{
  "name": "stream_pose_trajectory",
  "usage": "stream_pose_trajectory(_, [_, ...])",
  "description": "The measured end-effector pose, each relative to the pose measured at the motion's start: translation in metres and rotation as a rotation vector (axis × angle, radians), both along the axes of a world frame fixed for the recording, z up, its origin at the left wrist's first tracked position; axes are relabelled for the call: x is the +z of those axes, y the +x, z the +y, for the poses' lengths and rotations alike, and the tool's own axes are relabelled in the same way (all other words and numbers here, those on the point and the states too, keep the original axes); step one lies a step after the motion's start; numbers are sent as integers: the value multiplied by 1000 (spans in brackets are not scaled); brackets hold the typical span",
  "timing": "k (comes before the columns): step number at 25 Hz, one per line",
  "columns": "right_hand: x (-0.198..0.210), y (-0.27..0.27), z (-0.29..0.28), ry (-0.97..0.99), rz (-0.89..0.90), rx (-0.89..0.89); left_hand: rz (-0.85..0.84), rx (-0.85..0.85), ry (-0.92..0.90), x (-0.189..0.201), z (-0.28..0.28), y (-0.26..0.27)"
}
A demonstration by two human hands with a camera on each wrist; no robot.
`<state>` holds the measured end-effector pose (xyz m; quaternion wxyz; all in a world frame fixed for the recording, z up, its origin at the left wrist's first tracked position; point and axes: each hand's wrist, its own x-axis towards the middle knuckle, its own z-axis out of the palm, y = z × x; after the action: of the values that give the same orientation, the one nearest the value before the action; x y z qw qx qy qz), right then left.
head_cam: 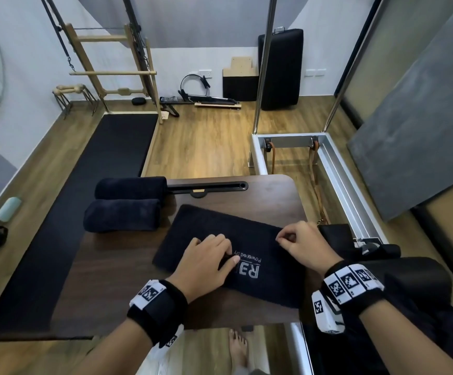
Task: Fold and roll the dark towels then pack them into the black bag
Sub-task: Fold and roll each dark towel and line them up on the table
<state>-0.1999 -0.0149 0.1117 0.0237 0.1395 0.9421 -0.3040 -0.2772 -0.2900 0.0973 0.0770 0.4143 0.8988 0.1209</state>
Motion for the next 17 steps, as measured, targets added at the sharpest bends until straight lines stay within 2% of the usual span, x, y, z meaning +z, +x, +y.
stream_pose_trajectory(4, [-2,52,-41,32,32,147,158,39,-114,0,-10,4])
stream_pose_trajectory(9, [-21,102,-93,-111,115,304,81,56,-200,-9,-28,34])
stream_pose_trajectory(14, [-35,145,-109,-53,219,330,66,31,-107,-30,-63,104])
stream_pose_trajectory(17, [-40,161,-117,9,235,335,68,9,-109,-34,-79,127])
